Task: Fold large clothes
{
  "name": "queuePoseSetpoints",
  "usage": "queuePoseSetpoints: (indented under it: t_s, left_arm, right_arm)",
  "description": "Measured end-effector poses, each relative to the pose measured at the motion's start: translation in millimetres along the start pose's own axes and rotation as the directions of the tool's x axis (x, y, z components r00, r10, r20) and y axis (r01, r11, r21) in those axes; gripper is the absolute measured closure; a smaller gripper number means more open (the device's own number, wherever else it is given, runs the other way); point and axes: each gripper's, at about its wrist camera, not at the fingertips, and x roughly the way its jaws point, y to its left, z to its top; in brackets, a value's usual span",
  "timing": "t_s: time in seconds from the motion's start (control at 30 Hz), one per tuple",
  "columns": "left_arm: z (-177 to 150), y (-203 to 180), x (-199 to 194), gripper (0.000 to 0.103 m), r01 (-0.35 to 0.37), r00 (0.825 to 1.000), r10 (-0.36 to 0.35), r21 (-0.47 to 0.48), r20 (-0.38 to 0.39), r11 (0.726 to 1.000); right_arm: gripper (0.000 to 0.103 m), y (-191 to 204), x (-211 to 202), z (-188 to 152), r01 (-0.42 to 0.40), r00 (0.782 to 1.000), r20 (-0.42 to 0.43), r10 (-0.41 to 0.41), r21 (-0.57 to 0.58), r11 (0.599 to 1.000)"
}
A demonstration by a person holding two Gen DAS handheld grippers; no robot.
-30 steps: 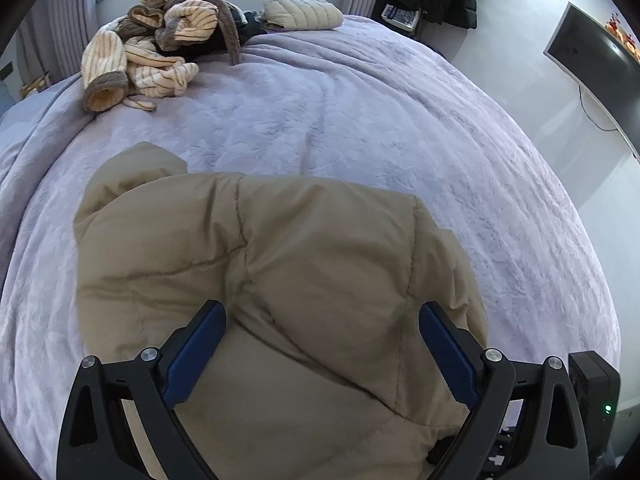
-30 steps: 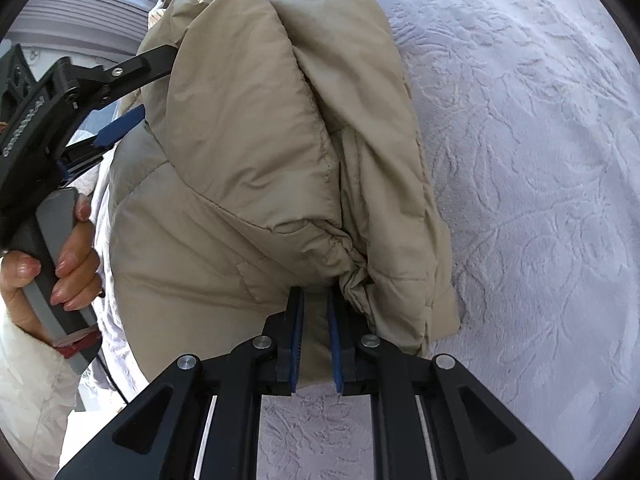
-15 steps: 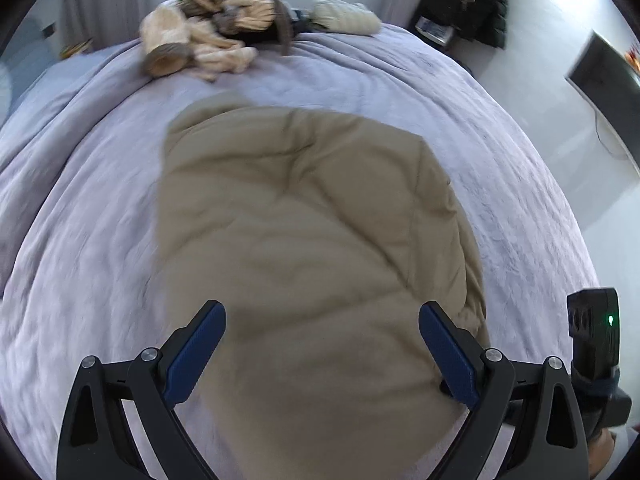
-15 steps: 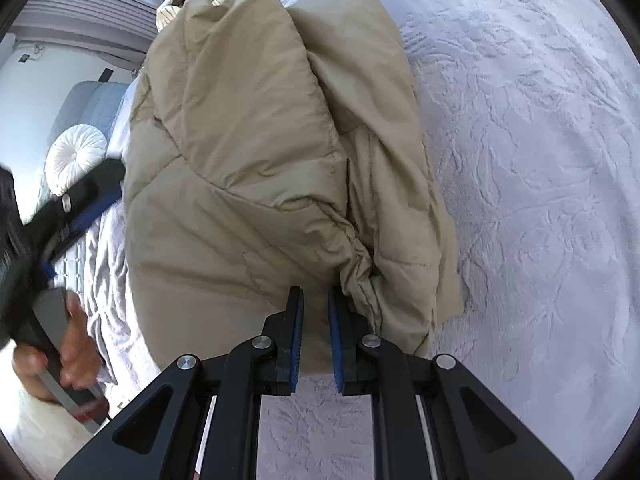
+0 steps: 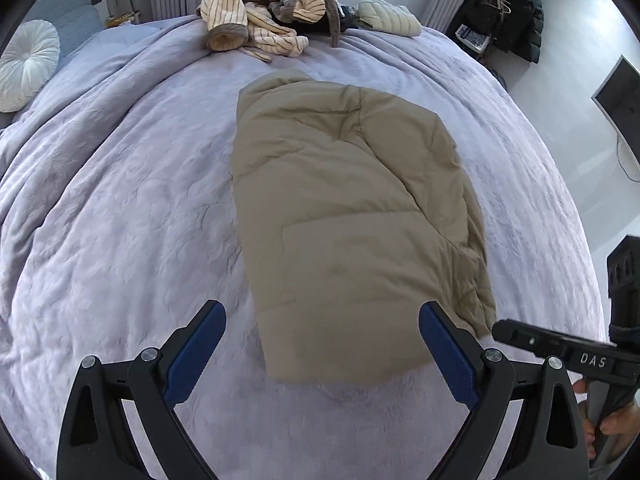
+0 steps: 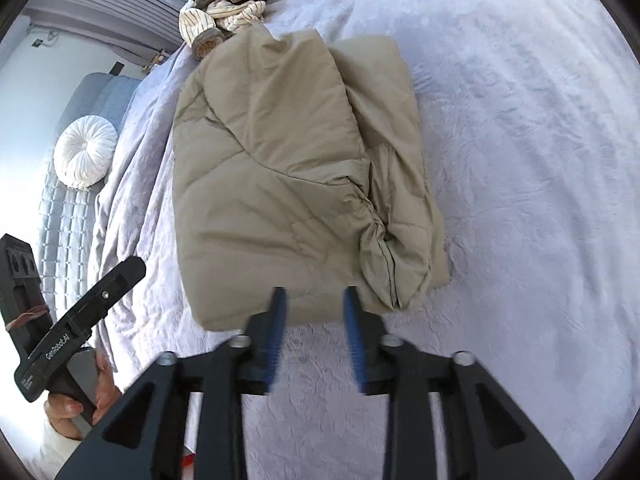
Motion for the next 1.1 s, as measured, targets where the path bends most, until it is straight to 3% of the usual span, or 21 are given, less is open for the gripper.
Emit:
queuePoseSetpoints:
  t_s: [0.1,0.23,0.3,0.4,0.47,0.53,0.67,0.7,0.83,0.97,1.1]
  left_arm:
    - [-4.6,-1.7,-13.7,0.005,-0.013,1.0,0.013,0.018,0.008,1.0]
    - [-15.4,0.5,-31.2,0.003,-0.008,1.0,0.009,-0.016,0.019,1.0]
    - [-22.4,1.6,-40.0,0.002,-0.015,1.0,0.016,-0.032,0.024,0.999]
    - [-32.0,1.9,-55.7,0.001,-0.047,0.998,0.049,-0.044,0.042,0.998]
    - [-36.9,2.7,-64.9,0.001,-0.077,0.996,0.08,-0.057,0.05,0.995]
    - [-42.5,2.7,-75.6,0.001,-0.115,0.991,0.119,-0.068,0.057,0.991]
    - [-47.6,6.6,-89.4,0.001,-0.08,0.995,0.085,-0.095,0.05,0.992]
    - [-48.6,6.7,-92.8,0.001,-0.094,0.994,0.099,-0.104,0.044,0.99]
    - [-48.7,3.3,-105.0,0.001,-0.131,0.989,0.137,-0.097,0.058,0.987]
    - [-49.6,-0.5,-117.4,0.001,-0.113,0.991,0.12,-0.106,0.059,0.988]
    - [-47.4,-2.5,-124.9,0.001,-0.146,0.987,0.153,-0.115,0.055,0.983]
  right_arm:
    - [0.062,13.1,-12.4,-8.4,0.03,1.0,0.007,-0.029,-0.015,0.999]
    - [0.035,30.2,-30.0,-17.9,0.063,0.998,0.03,-0.062,-0.028,0.998]
    - [0.029,36.9,-37.6,-21.1,0.08,0.996,0.048,-0.078,-0.036,0.996]
    - [0.029,46.8,-50.5,-24.8,0.114,0.992,0.066,-0.111,-0.05,0.992]
    - [0.019,53.7,-57.9,-27.6,0.142,0.988,0.076,-0.137,-0.065,0.988]
    - [0.016,59.3,-63.8,-29.8,0.167,0.983,0.094,-0.159,-0.084,0.982]
    - [0.015,74.8,-80.3,-38.6,0.22,0.969,0.142,-0.203,-0.12,0.968]
    - [0.0,76.7,-83.8,-40.2,0.224,0.967,0.151,-0.204,-0.126,0.966]
    - [0.0,86.0,-102.6,-46.1,0.26,0.949,0.217,-0.227,-0.14,0.955]
    - [0.0,94.7,-111.6,-47.0,0.289,0.949,0.18,-0.26,-0.159,0.944]
    - [0.0,106.2,-122.4,-52.4,0.309,0.942,0.193,-0.275,-0.179,0.934]
